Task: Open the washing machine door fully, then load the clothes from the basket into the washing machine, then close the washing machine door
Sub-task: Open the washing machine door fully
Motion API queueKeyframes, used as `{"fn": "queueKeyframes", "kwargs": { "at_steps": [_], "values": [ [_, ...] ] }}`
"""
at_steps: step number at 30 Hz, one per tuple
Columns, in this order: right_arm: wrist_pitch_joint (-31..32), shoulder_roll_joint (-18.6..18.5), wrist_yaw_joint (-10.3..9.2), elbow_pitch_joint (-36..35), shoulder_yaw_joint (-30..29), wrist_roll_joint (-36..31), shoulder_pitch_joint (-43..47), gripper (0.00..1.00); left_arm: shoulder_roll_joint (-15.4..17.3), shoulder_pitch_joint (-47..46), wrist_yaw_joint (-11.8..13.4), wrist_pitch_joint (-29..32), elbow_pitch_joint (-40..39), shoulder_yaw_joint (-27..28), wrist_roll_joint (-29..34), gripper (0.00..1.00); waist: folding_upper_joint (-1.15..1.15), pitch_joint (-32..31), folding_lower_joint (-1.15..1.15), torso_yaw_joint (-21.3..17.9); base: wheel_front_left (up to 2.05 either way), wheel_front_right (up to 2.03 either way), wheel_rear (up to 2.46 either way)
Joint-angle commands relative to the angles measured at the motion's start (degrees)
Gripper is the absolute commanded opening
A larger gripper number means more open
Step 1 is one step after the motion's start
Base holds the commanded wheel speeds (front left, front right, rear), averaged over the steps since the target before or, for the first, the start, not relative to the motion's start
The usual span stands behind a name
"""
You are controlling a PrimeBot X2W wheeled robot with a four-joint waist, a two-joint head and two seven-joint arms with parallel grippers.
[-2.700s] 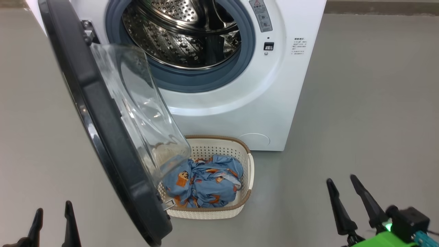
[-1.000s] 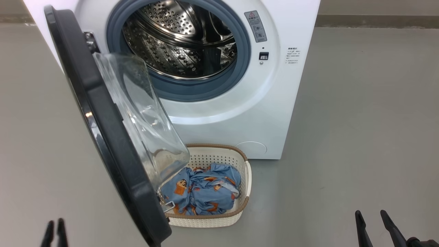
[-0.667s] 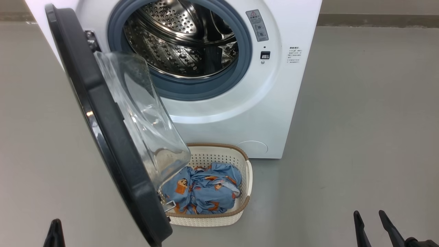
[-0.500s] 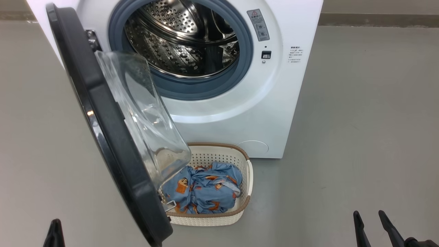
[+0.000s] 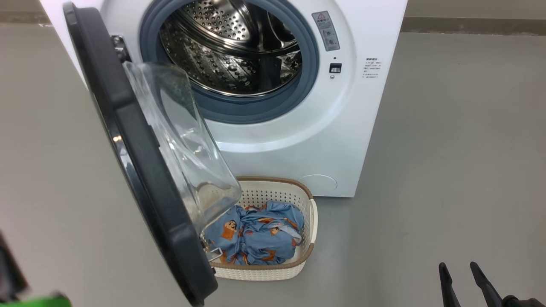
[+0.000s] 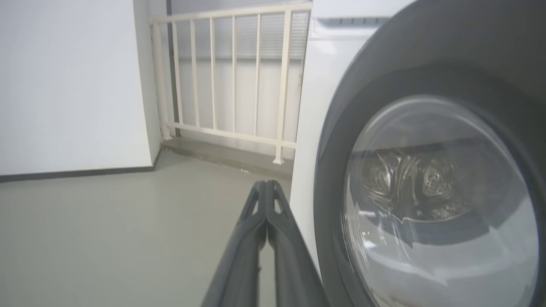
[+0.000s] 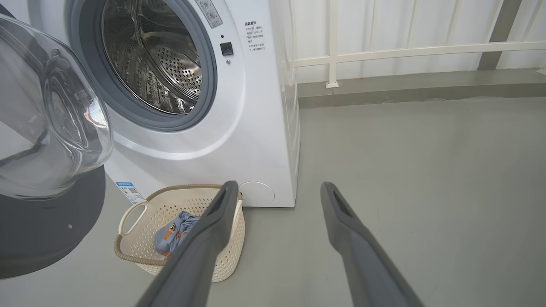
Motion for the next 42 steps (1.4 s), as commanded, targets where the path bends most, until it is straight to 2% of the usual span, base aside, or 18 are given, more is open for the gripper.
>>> {"fn": "queueKeyframes", "kwargs": {
  "at_steps": [1, 5, 9, 12, 16, 17, 23, 28, 34, 42],
  "values": [
    [-0.69, -0.76, 0.10, -1.13, 1.43, -0.20, -1.13, 1.00, 1.02, -4.12, 1.52, -0.36, -6.74, 2.05, -0.09, 0.00, 0.00, -0.03, 0.00, 0.17, 0.00, 0.00, 0.00],
    [-0.69, -0.92, 0.10, -0.98, 1.34, -0.19, -0.82, 1.00, 1.02, -6.79, 3.16, -0.36, -20.37, -1.15, 0.01, 0.00, 0.00, -0.39, 0.00, 0.43, 0.00, 0.00, 0.00],
    [-0.69, -0.98, 0.10, -0.61, 1.82, -0.16, -0.80, 1.00, 1.02, -7.08, 1.75, -0.36, -29.71, -8.77, 0.41, 0.00, 0.00, -0.92, 0.00, 0.28, 0.00, 0.00, 0.00],
    [-0.69, -1.03, 0.10, -0.44, 1.98, 0.04, -0.57, 1.00, 1.01, -6.07, 0.54, 1.77, -33.77, -17.35, -0.41, 0.00, 0.00, -1.39, 0.00, 0.22, 0.00, 0.00, 0.00],
    [-0.69, -0.95, 0.10, -0.05, 2.41, 0.28, -0.47, 1.00, 1.01, -4.29, -0.81, 7.84, -35.47, -30.61, -4.49, 0.00, 0.00, -1.69, 0.00, 0.15, 0.00, 0.00, 0.00],
    [-0.69, -0.95, 0.10, -0.05, 2.41, 0.28, -0.47, 1.00, 1.01, -4.29, -0.81, 7.84, -35.47, -30.61, -4.49, 0.00, 0.00, -1.69, 0.00, 0.15, 0.00, 0.00, 0.00],
    [-0.69, -0.79, 0.10, 0.15, 2.83, 0.63, -0.75, 1.00, 1.01, -1.49, -0.79, 15.14, -30.08, -42.50, -9.11, 0.00, 0.00, -1.42, 0.00, 0.20, 0.00, 0.00, 0.00],
    [-0.69, -0.55, 0.10, -0.10, 2.69, 0.66, -1.07, 1.00, 1.10, 0.21, -0.37, 17.90, -24.04, -45.29, -11.55, 0.00, 0.00, -0.62, 0.00, 0.36, 0.00, 0.00, 0.00],
    [-0.69, -0.24, 0.10, -0.15, 2.46, 0.66, -1.24, 1.00, 1.28, -0.81, 2.30, 16.41, -17.76, -42.94, -10.14, 0.00, 0.00, 0.40, 0.00, 0.78, 0.00, 0.00, 0.00],
    [-0.69, -0.08, 0.10, -0.71, 2.05, 0.27, -1.50, 1.00, 1.25, -2.43, 4.62, 13.29, -14.65, -40.49, -9.81, 0.00, 0.00, 1.54, 0.00, 1.71, 0.00, 0.00, 0.00]
  ]
}}
